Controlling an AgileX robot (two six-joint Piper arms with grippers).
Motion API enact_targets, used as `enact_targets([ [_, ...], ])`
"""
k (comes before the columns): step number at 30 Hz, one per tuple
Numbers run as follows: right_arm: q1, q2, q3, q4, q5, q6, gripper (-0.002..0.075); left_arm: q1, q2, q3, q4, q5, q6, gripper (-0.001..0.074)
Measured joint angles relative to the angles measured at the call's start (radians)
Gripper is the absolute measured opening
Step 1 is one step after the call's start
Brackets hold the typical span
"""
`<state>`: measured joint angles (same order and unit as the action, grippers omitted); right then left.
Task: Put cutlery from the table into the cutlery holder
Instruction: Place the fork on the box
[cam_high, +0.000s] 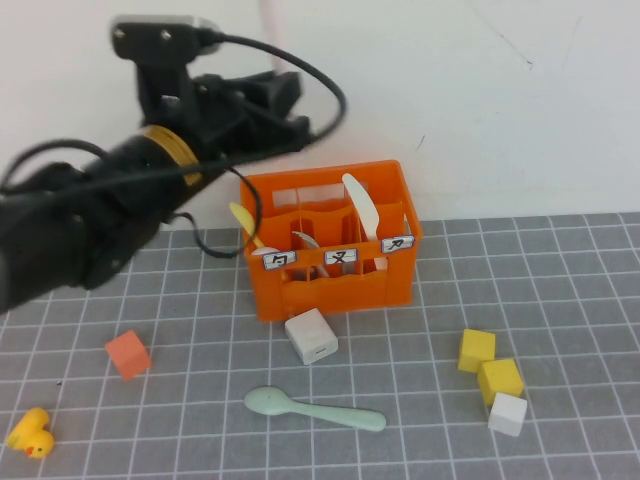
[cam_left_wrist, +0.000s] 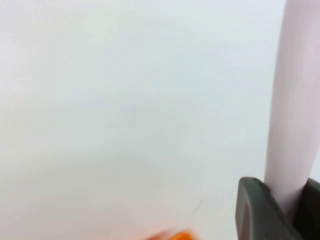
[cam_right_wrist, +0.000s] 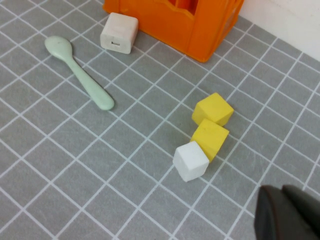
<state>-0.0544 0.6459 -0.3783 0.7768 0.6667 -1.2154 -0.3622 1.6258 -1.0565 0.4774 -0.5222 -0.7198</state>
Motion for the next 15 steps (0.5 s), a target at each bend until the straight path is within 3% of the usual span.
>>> enact_targets([
  [7, 0.000, 0.000, 0.000, -0.011, 0.000, 0.000, -0.0002, 0.000, 0.183, 0.000, 0.014, -0.330, 0.003, 0.0112],
  [15, 0.000, 0.000, 0.000, -0.018, 0.000, 0.000, -0.0002, 0.000, 0.283, 0.000, 0.015, -0.366, 0.092, 0.0112],
])
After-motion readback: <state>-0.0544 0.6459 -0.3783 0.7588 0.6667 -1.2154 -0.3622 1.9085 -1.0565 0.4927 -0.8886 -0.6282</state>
